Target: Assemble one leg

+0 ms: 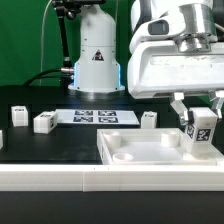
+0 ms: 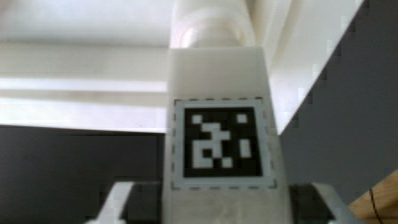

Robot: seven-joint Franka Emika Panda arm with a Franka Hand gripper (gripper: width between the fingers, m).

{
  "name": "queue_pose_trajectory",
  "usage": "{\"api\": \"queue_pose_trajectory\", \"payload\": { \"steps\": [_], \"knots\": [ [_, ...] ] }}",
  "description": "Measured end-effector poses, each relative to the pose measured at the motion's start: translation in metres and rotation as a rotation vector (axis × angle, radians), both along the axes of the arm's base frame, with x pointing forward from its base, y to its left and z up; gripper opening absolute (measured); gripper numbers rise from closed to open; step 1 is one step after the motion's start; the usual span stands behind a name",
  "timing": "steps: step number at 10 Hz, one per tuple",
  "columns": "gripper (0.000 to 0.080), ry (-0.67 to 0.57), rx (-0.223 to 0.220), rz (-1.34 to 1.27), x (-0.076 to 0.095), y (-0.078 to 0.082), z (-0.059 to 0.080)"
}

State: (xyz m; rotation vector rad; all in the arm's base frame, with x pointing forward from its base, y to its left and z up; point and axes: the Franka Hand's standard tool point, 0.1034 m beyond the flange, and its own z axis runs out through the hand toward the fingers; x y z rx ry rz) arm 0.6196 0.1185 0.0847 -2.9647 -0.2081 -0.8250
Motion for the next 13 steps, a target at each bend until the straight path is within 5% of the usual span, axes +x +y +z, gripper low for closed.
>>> {"api": "queue_pose_trajectory", "payload": {
  "steps": [6, 8, 13],
  "knots": [
    [0.0291, -0.063, 0.005, -0.005, -0.0036, 0.0003, -0.0041],
    [0.0601, -0.062, 0.003, -0.001, -0.0039, 0.0003, -0.0046],
    [0.0649, -0.062, -0.001, 0.005, -0.0039, 0.0003, -0.0046]
  ]
}}
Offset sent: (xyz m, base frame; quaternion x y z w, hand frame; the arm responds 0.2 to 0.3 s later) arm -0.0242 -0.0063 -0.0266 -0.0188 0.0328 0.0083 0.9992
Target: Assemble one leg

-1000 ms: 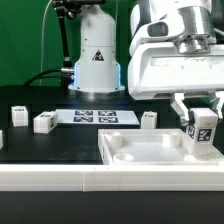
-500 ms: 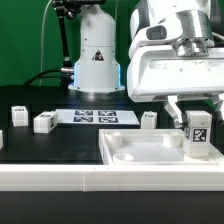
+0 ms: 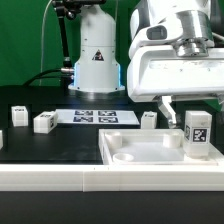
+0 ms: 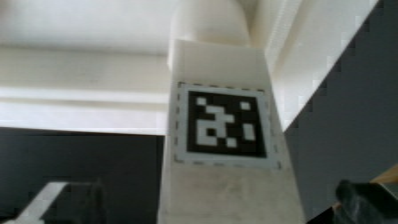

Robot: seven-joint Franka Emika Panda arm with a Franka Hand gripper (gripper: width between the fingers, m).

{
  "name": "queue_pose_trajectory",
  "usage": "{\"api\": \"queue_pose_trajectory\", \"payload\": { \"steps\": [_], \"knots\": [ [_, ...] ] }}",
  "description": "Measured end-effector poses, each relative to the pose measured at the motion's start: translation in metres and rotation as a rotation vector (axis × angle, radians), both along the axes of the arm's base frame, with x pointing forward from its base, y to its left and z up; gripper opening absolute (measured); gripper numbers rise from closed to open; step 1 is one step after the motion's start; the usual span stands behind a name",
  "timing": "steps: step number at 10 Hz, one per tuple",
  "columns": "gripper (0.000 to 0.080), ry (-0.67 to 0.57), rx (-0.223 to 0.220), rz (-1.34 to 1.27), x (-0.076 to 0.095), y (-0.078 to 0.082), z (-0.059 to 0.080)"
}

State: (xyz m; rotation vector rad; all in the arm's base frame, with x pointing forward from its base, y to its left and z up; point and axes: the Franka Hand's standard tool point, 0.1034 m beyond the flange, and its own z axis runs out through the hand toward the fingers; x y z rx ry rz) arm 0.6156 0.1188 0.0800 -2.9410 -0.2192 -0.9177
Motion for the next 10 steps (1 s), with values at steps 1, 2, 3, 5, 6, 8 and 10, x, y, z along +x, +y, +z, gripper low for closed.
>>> {"api": "queue_pose_trajectory", "payload": {
  "steps": [1, 2, 3, 5, 6, 8, 10],
  "knots": [
    [0.0649, 0.001, -0.001, 0.001, 0.0, 0.0, 0.0],
    [0.0649, 0.018, -0.008, 0.01, 0.0, -0.001, 0.005],
    [0.0649, 0.015, -0.009, 0.01, 0.001, -0.003, 0.014],
    [0.0649, 0.049, -0.009, 0.005, 0.001, -0.004, 0.021],
    [0.0649, 0.06, -0.007, 0.001, 0.001, -0.004, 0.018],
    [0.0649, 0.213, -0.013, 0.0, 0.003, -0.003, 0.011],
    [0.0649, 0.333, -0.018, -0.004, 0.008, -0.002, 0.009]
  ]
}}
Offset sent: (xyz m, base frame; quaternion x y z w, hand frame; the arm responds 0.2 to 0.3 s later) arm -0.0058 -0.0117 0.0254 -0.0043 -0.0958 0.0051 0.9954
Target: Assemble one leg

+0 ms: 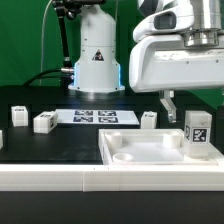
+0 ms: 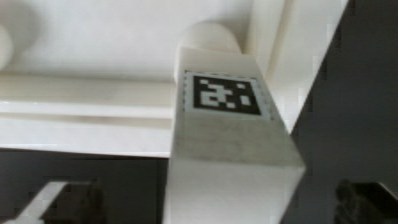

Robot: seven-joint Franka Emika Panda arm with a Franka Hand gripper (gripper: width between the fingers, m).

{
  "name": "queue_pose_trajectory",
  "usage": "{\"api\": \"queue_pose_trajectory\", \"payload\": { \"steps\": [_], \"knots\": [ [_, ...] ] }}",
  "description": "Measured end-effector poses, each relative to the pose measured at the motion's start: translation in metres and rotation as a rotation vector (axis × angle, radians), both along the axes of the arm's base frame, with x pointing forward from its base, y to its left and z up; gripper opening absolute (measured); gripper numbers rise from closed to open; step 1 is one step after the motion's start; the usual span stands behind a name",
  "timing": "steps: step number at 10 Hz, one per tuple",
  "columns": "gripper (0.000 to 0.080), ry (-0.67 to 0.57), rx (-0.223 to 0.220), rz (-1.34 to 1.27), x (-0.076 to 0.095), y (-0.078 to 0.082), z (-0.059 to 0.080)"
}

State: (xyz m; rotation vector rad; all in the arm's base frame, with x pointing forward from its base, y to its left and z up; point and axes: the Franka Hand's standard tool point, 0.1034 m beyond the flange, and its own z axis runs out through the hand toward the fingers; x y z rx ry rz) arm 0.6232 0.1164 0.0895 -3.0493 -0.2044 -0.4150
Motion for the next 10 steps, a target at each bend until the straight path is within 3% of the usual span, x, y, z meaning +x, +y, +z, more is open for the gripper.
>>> {"api": "queue_pose_trajectory", "payload": {
  "steps": [4, 5, 7, 8, 9, 10],
  "knots": [
    [0.0649, 0.27, -0.022, -0.003, -0.0091, -0.0063, -0.0058],
    [0.0649, 0.246, -0.02, -0.005, -0.0045, -0.0067, -0.0052],
    [0.0398, 0.247, -0.021, -0.005, -0.0052, -0.0067, -0.0058],
    [0.0398, 0.247, -0.021, -0.005, -0.0052, -0.0066, -0.0059],
    [0.029, 0.247, -0.021, -0.005, -0.0053, -0.0067, -0.006],
    [0.029, 0.247, -0.021, -0.006, -0.0053, -0.0066, -0.006]
  ]
}}
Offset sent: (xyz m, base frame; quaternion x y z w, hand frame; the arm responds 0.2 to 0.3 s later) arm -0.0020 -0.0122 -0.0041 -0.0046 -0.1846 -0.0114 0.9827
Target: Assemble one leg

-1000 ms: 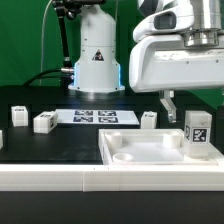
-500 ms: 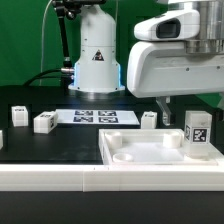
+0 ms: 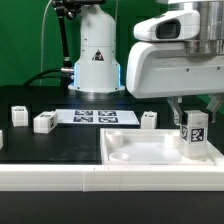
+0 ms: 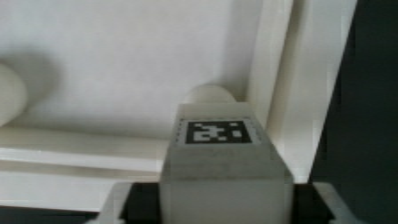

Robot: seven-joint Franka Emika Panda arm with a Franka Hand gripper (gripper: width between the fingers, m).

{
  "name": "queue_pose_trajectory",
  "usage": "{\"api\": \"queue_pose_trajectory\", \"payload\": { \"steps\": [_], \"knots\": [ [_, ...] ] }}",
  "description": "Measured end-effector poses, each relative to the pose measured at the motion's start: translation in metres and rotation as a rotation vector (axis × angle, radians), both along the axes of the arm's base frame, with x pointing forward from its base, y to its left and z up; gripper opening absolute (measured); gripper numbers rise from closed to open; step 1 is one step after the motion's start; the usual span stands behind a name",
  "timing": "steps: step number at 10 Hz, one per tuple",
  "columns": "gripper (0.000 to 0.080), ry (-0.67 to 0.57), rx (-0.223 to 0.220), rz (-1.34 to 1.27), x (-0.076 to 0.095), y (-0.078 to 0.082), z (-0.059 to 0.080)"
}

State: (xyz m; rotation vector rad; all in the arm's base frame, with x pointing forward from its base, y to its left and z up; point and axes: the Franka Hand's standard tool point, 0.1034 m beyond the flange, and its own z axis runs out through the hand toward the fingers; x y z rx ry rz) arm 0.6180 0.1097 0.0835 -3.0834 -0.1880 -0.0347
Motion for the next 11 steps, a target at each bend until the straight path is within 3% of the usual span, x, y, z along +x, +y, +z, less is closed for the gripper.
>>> {"api": "queue_pose_trajectory", "payload": {
  "steps": [4, 6, 11],
  "knots": [
    [0.029, 0.005, 0.003, -0.106, -0.0006, 0.0015, -0.0004],
    [0.029, -0.019, 0.017, -0.372, -0.001, 0.0089, -0.0014],
    [0.0291, -0.009, 0.067, -0.987, 0.002, 0.0083, -0.0021]
  ]
}}
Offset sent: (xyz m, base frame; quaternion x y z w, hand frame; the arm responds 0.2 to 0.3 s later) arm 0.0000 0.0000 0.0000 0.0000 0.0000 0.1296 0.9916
